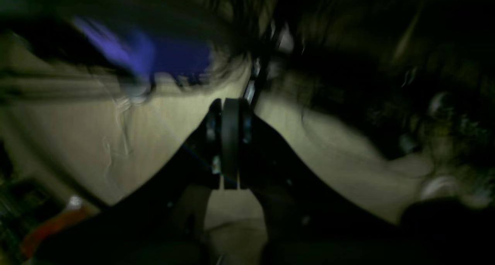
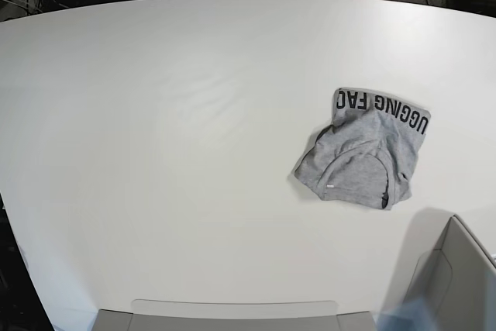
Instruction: Fold the T-shirt properly
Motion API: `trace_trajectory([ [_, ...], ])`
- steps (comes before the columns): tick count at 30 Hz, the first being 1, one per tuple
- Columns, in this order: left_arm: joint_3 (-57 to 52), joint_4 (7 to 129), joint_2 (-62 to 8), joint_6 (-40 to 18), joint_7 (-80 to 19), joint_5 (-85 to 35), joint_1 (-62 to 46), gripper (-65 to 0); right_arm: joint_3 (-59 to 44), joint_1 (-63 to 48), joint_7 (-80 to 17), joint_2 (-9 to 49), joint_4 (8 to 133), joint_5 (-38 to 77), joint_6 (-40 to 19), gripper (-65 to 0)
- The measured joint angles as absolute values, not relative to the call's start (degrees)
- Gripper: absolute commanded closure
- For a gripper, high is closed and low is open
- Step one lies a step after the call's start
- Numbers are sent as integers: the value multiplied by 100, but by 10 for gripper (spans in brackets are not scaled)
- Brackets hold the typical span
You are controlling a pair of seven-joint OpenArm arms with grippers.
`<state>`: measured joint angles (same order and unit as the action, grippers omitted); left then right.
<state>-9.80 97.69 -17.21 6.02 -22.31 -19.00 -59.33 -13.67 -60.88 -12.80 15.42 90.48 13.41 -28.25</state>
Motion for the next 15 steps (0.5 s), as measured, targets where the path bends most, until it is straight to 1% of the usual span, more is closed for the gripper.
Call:
trace_trajectory([
  [2,-714,9129,-1728,650,-2344,-1883,-5588,0,-1175,-5439,-1140,1619,8090,1452,-2814,0],
  [7,-235,7898,-1695,593,-2228,-1892,-4788,0,-143,-4082,187,1929,5452,1518,-2766,0],
  [9,-58,7397,-1629,598,-2228,-1892,-4517,0,344,-3688,364,2018,4545,1496,-2738,0],
  [11,80,6792,-1592,607,-2235,-1881,-4235,0,812,-3275,346,2043,3760,1481,-2458,0],
  [15,311,5487,-1498,591,-2228,-1885,-3688,0,1481,-2482,434,2001,2895,1535,-2060,0],
])
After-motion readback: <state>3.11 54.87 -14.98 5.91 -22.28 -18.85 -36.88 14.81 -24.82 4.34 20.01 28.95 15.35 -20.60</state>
